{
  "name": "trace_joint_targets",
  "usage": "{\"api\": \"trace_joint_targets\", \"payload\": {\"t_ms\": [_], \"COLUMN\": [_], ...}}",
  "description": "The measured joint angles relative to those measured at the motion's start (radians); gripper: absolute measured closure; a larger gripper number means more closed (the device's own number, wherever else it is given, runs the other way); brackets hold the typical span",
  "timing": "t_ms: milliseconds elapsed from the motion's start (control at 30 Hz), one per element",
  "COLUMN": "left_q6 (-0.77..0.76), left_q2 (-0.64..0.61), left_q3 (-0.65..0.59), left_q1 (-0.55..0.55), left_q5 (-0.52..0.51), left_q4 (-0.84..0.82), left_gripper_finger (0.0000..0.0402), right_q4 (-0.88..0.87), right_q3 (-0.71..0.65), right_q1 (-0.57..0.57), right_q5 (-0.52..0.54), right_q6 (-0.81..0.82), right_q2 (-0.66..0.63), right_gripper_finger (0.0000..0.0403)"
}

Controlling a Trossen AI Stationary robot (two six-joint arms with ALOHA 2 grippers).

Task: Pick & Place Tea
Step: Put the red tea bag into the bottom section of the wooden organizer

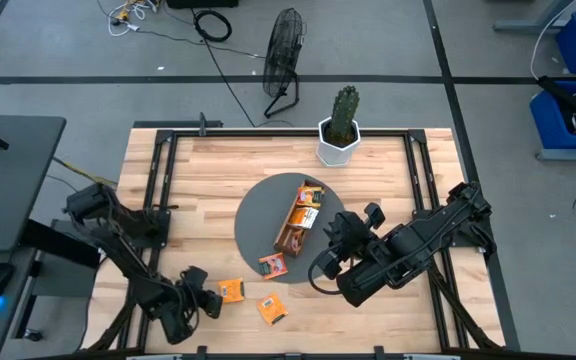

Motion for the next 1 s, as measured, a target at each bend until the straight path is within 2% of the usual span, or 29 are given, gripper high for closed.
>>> {"api": "trace_joint_targets", "payload": {"t_ms": [300, 400, 567, 700, 867, 1000], "left_q6": [-0.030, -0.003, 0.100, 0.162, 0.182, 0.208], "left_q2": [0.053, 0.054, 0.063, 0.075, 0.084, 0.089], "left_q3": [0.004, 0.005, 0.006, 0.007, 0.003, 0.002], "left_q1": [0.073, 0.107, 0.179, 0.208, 0.222, 0.229], "left_q5": [0.027, 0.037, 0.142, 0.164, 0.142, 0.104], "left_q4": [0.047, 0.059, 0.060, 0.071, 0.083, 0.090], "left_gripper_finger": [0.0262, 0.0262, 0.0268, 0.0302, 0.0381, 0.0392], "right_q4": [0.000, 0.000, 0.000, 0.000, 0.000, 0.000], "right_q3": [0.000, 0.000, 0.000, 0.000, 0.000, 0.000], "right_q1": [-0.003, -0.013, -0.025, -0.033, -0.033, -0.033], "right_q5": [-0.001, 0.000, 0.003, 0.003, 0.012, 0.019], "right_q6": [-0.163, -0.174, -0.174, -0.180, -0.184, -0.183], "right_q2": [0.000, 0.000, 0.000, 0.000, 0.000, 0.000], "right_gripper_finger": [0.0313, 0.0313, 0.0313, 0.0313, 0.0313, 0.0313]}}
